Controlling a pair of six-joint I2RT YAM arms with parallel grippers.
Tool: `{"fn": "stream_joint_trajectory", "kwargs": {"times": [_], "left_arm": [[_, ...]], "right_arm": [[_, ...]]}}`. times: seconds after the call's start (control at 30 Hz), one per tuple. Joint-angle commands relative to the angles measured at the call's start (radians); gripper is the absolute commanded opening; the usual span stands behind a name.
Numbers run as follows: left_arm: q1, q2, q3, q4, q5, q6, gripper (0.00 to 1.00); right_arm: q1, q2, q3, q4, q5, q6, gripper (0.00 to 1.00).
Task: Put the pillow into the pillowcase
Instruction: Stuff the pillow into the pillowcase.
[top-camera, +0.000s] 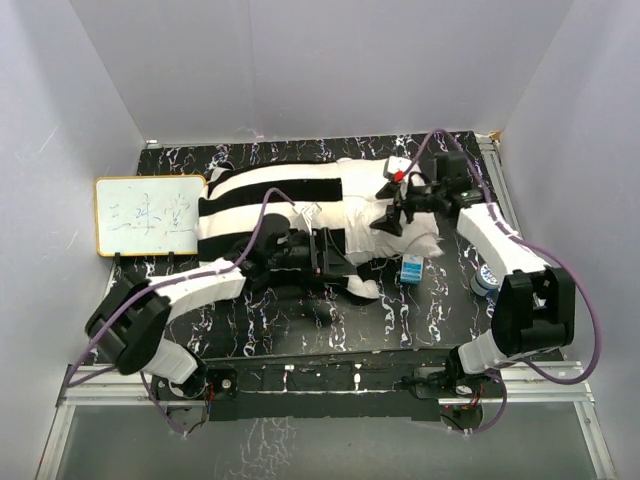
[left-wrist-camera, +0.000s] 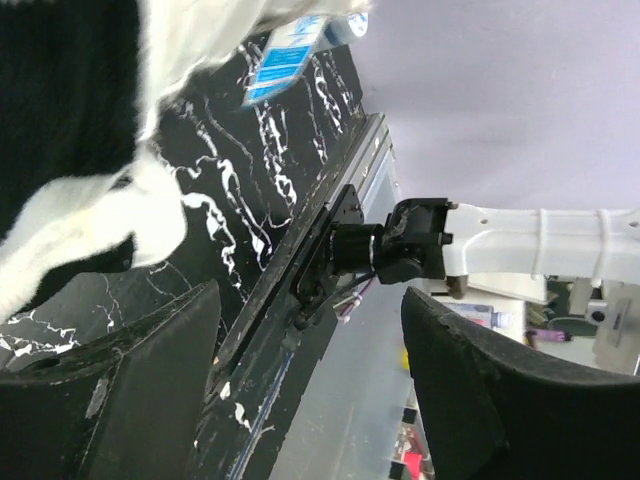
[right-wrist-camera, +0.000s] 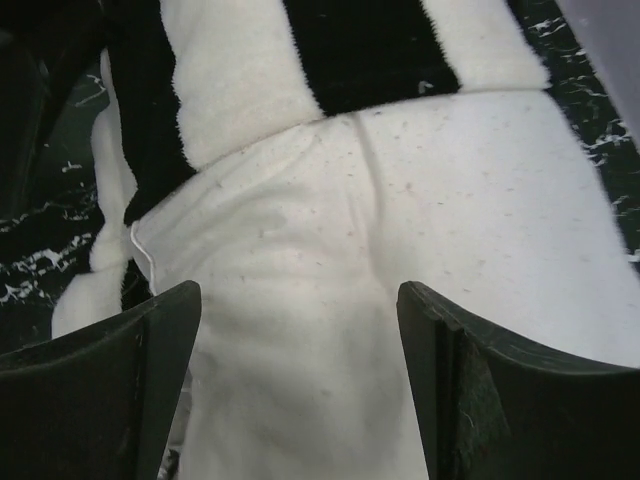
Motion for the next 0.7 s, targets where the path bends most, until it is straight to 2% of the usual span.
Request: {"fn": "stream_joint_trajectory", "kwargs": {"times": [0.0, 0.1, 0.17, 0.2, 0.27, 0.33, 0.47, 0.57, 0.67], "left_arm": [[0.005, -0.169, 0.162, -0.497, -0.02, 0.264, 0.72], [0.005, -0.255, 0.272, -0.773, -0.115, 0.351, 0.71], [0.005, -0.274, 0.352, -0.899, -0.22, 0.379, 0.7], [0.005, -0.269, 0.408, -0.944, -0.293, 0.387, 0.69], [0.005, -0.226, 0.505, -0.999, -0.452, 0.409, 0.66], [0.006, -0.146, 0.618, -1.023, -0.597, 0.436, 0.66], [0.005, 0.104, 0.875, -1.074, -0.773, 0.496, 0.65], [0.005, 0.272, 1.053, -1.155, -0.856, 0.54, 0.63], [0.005, 0.412, 1.191, -1.223, -0.888, 0.586, 0.55]], "right_arm": [[-0.095, -0.034, 0.212, -0.529, -0.052, -0.417, 0.82], [-0.135, -0.009, 0.329, -0.654, -0.062, -0.477, 0.82], [-0.14, 0.003, 0.369, -0.653, -0.054, -0.462, 0.83], [-0.14, 0.006, 0.372, -0.608, -0.049, -0.412, 0.85], [-0.139, 0.017, 0.337, -0.392, -0.046, -0.162, 0.91], [-0.123, 0.057, 0.318, -0.16, -0.048, 0.017, 0.93], [-0.06, 0.194, 0.374, -0.069, -0.015, 0.157, 0.93], [-0.039, 0.262, 0.337, 0.034, 0.042, 0.238, 0.93], [-0.037, 0.306, 0.277, 0.105, 0.091, 0.269, 0.89]]}}
